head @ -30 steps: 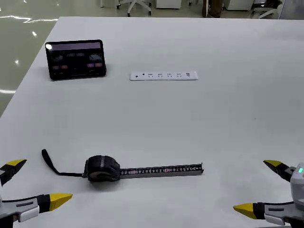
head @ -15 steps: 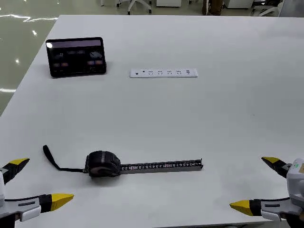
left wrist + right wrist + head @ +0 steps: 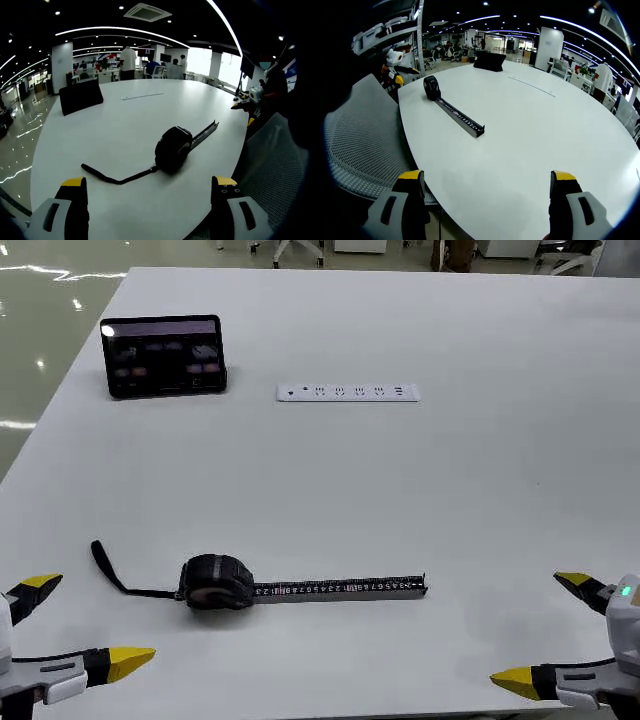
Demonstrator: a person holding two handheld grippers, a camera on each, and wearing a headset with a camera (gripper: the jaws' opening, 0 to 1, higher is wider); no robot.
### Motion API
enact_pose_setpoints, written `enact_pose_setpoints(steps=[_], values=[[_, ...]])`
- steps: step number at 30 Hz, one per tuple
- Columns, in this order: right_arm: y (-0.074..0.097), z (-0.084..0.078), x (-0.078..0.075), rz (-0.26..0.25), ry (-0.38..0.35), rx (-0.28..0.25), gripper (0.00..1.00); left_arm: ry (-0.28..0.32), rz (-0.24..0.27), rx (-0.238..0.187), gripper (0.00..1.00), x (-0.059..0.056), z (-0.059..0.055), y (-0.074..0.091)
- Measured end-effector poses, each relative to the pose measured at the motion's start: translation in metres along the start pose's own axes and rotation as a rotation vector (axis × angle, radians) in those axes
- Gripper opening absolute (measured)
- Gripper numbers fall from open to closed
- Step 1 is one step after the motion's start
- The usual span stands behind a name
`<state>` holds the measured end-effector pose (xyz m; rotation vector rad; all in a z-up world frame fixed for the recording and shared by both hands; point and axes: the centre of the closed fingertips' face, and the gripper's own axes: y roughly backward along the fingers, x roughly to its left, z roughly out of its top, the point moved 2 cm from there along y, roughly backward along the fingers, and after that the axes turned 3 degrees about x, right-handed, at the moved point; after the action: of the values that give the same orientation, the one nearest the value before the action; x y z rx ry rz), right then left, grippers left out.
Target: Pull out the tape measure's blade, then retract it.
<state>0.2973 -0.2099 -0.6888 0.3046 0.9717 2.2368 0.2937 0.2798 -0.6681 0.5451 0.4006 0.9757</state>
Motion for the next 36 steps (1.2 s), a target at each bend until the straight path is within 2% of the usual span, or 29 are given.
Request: enact_pose_setpoints(steps=[3,8,10,11,12,14,15,17,21,22,24,25,26,28,29,30,31,34,36], values=[[-0.001,-0.001,0.001,0.003,0.005,0.005,1.00,0.005,0.003,-0.003,0.99,0.001,0.003,-0.001],[-0.001,0.004,0.001,0.005,0.006,-0.003,1.00,0.005,-0.007,-0.010,0.99,-0.007,0.012,-0.006],[-0.003,0.007,0.002,0.012,0.014,-0.002,1.00,0.080,-0.004,-0.028,0.99,-0.014,0.019,-0.014],[-0.004,0.008,0.003,0.015,0.020,0.000,1.00,0.088,-0.025,-0.038,1.00,-0.020,0.022,-0.017],[-0.006,0.009,0.003,0.024,0.030,0.004,1.00,0.069,-0.016,-0.030,1.00,-0.024,0.025,-0.022],[-0.007,0.013,0.004,0.032,0.041,0.009,1.00,0.012,0.069,-0.007,1.00,-0.019,0.030,-0.028],[-0.008,0.015,0.004,0.034,0.045,0.008,1.00,0.033,0.047,-0.010,1.00,-0.026,0.033,-0.032],[-0.008,0.020,0.005,0.043,0.057,0.007,1.00,0.065,0.044,0.003,1.00,-0.030,0.039,-0.038],[-0.008,0.026,0.005,0.056,0.084,0.020,1.00,0.039,0.033,0.026,1.00,-0.042,0.049,-0.048],[-0.009,0.028,0.004,0.056,0.091,0.023,1.00,0.028,0.031,0.047,1.00,-0.046,0.051,-0.051],[-0.011,0.029,0.001,0.060,0.101,0.026,1.00,0.046,0.049,0.029,1.00,-0.049,0.060,-0.056],[-0.013,0.029,0.000,0.061,0.106,0.029,1.00,0.084,0.066,0.008,1.00,-0.050,0.063,-0.059],[-0.014,0.030,-0.001,0.061,0.112,0.032,1.00,0.127,0.077,0.007,1.00,-0.053,0.063,-0.062],[-0.018,0.033,-0.002,0.070,0.120,0.038,1.00,0.197,0.156,-0.006,1.00,-0.051,0.062,-0.070],[-0.021,0.036,-0.001,0.076,0.129,0.041,1.00,0.223,0.176,-0.002,1.00,-0.053,0.060,-0.076],[-0.023,0.038,-0.002,0.079,0.139,0.045,1.00,0.237,0.188,-0.004,1.00,-0.054,0.059,-0.080],[-0.025,0.041,-0.004,0.084,0.154,0.047,1.00,0.223,0.223,-0.011,1.00,-0.050,0.057,-0.085],[-0.030,0.049,-0.005,0.089,0.177,0.049,1.00,0.215,0.261,0.009,1.00,-0.050,0.047,-0.094],[-0.034,0.056,-0.006,0.092,0.186,0.053,1.00,0.245,0.256,0.005,0.99,-0.050,0.044,-0.099]])
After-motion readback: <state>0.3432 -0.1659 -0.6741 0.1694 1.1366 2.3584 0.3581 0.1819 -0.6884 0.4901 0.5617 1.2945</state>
